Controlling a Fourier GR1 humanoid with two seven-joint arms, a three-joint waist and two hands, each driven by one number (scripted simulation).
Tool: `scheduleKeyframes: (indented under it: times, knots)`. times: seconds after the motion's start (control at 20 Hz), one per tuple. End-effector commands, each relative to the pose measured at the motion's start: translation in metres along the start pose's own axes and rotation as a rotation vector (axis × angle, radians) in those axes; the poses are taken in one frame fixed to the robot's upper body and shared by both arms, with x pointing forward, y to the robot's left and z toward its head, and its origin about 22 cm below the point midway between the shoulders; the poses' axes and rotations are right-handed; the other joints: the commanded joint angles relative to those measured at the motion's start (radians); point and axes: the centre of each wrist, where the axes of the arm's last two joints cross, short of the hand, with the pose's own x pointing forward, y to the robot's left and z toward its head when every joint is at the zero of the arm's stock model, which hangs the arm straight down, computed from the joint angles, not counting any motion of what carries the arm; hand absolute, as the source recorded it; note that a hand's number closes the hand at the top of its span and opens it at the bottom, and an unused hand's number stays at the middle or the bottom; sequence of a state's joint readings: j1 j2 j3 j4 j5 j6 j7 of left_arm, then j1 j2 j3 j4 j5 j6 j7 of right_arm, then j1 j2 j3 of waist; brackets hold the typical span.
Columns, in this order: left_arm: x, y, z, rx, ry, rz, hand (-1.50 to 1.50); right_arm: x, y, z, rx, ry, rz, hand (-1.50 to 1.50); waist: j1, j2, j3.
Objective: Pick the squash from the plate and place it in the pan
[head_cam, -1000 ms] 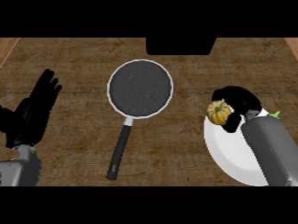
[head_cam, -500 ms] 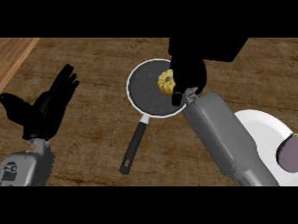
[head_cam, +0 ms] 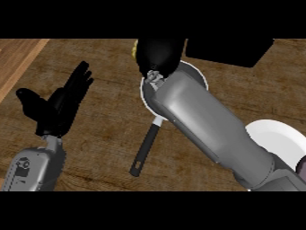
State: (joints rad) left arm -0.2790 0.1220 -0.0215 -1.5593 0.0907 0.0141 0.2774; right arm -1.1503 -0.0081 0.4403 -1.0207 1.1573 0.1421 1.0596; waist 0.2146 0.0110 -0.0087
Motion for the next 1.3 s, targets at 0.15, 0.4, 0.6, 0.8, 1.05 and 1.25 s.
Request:
scheduleKeyframes:
  times: [0.15,0.4,0.6,0.8,1.05,1.25]
  knots:
    - [0.003,-0.011,-0.008,0.007,0.0,0.006,0.0,0.027,-0.025,0.005,-0.09,0.213,-0.056,1.5,-0.012,0.009,0.002]
    - [-0.001,0.009,-0.002,0.042,-0.016,-0.01,0.0,0.032,-0.028,-0.001,-0.109,0.275,-0.085,1.5,-0.046,0.006,0.003]
    - [-0.005,0.011,-0.006,0.06,0.005,0.007,0.0,0.031,-0.016,-0.003,-0.124,0.289,-0.118,1.5,-0.083,0.006,0.005]
    - [-0.009,0.014,0.004,0.101,0.015,-0.007,0.0,0.022,0.002,-0.006,-0.123,0.308,-0.171,1.5,-0.123,-0.001,0.007]
    - [-0.008,0.03,0.013,0.128,0.008,0.012,0.0,0.009,0.043,-0.001,-0.103,0.283,-0.19,1.5,-0.139,-0.001,0.008]
    - [-0.003,0.04,0.008,0.13,0.009,0.013,0.0,-0.003,0.068,-0.004,-0.077,0.239,-0.229,1.5,-0.142,0.005,0.008]
